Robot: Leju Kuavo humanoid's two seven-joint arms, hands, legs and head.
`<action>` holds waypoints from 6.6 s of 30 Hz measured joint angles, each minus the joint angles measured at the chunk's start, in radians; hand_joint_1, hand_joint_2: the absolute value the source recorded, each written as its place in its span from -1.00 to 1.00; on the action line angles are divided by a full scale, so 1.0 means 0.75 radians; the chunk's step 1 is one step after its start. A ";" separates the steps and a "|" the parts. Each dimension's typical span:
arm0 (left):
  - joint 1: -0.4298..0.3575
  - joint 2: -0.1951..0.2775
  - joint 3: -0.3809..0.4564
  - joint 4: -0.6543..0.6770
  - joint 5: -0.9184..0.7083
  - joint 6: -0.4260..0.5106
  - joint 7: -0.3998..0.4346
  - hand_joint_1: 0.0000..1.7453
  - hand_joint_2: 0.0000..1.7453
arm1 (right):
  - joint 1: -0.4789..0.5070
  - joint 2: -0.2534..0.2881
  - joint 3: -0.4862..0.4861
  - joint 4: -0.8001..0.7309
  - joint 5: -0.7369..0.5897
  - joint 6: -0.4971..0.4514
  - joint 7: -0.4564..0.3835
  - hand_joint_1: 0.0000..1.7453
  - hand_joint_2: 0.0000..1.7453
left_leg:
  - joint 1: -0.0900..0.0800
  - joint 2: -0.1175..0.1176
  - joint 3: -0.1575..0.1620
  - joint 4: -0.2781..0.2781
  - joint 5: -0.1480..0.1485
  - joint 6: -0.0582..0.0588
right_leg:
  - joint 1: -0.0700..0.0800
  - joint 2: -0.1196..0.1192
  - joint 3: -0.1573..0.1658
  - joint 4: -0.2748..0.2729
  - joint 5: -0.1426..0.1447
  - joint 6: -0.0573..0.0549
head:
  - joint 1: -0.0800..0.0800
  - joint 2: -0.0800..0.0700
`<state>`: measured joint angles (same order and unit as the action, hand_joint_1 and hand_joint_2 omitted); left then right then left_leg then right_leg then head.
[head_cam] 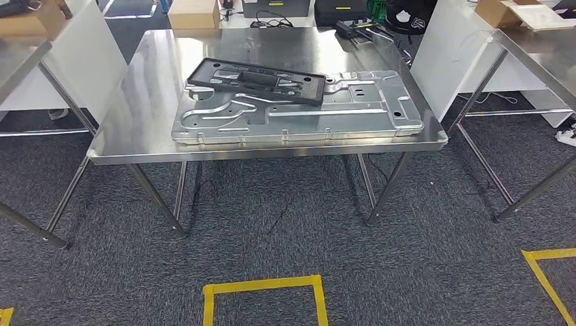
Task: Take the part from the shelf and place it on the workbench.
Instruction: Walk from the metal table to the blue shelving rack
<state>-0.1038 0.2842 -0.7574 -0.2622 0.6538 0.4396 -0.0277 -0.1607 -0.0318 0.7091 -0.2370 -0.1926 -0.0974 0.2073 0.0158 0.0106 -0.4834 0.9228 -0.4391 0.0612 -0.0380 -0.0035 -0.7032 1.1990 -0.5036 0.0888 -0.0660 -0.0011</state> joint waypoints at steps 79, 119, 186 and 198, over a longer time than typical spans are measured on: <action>0.016 0.026 -0.082 -0.087 0.041 0.084 0.060 -1.00 -1.00 | 0.017 0.032 -0.083 0.008 -0.109 0.027 0.022 -1.00 -1.00 | 0.015 -0.020 -0.140 0.281 -0.086 -0.068 | 0.035 0.098 0.230 -0.331 0.094 -0.105 | 0.003 0.000; 0.027 0.074 -0.100 -0.126 0.250 -0.320 0.166 -1.00 -1.00 | 0.011 0.018 -0.100 0.015 -0.132 0.028 0.051 -1.00 -1.00 | -0.004 -0.016 0.002 0.005 -0.002 -0.011 | 0.047 0.065 0.104 -0.166 0.037 -0.070 | 0.004 0.000; -0.042 -0.270 -0.350 -0.105 0.221 -0.109 0.081 -1.00 -1.00 | 0.072 0.062 -0.095 0.021 -0.243 -0.083 0.027 -1.00 -1.00 | -0.030 0.086 -0.024 0.019 0.005 0.009 | 0.039 0.001 0.072 -0.028 -0.013 -0.048 | 0.007 0.000; -0.072 -0.284 -0.378 -0.086 0.206 -0.107 0.066 -1.00 -1.00 | 0.066 0.076 -0.095 0.021 -0.261 -0.097 0.021 -1.00 -1.00 | -0.015 0.003 -0.170 0.403 -0.210 -0.069 | 0.040 0.033 0.218 -0.342 0.112 -0.111 | 0.002 0.000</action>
<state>-0.1581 0.0710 -1.0412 -0.3264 0.8083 0.3592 0.0221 -0.1113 0.0249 0.6374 -0.2213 -0.3887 -0.1704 0.2234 0.0044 0.0129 -0.6106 1.2250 -0.5969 0.0095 -0.0083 0.0214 -0.5397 0.9426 -0.4198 0.0059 -0.0642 -0.0011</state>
